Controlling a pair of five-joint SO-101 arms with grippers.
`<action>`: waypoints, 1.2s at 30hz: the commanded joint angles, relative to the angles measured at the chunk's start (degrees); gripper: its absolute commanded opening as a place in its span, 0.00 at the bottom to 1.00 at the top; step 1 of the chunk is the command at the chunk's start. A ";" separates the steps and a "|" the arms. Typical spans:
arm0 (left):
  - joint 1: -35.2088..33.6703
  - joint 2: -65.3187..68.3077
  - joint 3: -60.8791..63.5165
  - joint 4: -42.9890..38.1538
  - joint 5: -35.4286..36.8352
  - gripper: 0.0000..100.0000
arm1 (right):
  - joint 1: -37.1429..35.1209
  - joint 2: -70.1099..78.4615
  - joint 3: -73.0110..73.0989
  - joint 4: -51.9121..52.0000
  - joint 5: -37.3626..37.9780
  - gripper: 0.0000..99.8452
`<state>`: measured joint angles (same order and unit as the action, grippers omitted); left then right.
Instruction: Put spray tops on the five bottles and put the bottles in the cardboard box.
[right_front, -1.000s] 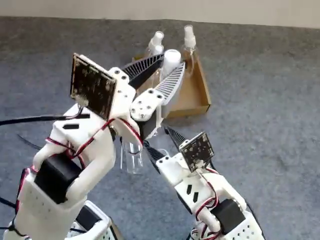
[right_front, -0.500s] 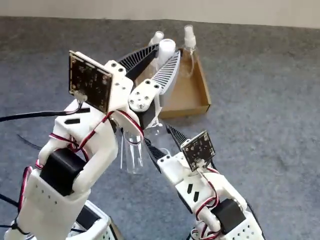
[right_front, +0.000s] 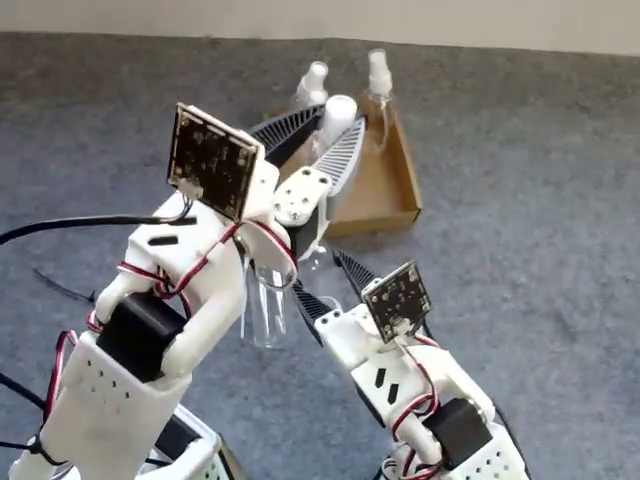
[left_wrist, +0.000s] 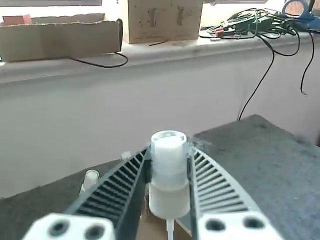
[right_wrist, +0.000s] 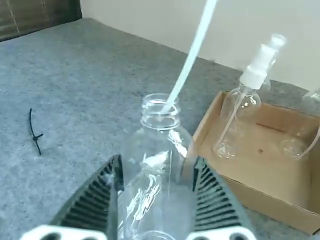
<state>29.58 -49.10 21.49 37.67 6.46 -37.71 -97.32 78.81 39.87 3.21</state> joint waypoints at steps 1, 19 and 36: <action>-0.48 -0.40 -0.48 1.76 1.58 0.05 | 0.84 -0.66 -0.57 -1.98 -0.53 0.00; -0.04 -0.31 3.74 6.95 -1.41 0.06 | 7.25 -0.57 -3.74 -9.36 -4.04 0.00; 0.04 -0.40 -3.91 16.18 -5.89 0.15 | 7.08 -0.22 -3.30 -9.36 -3.78 0.00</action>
<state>29.58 -49.10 26.33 51.03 0.92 -30.24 -97.32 78.55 32.22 -0.40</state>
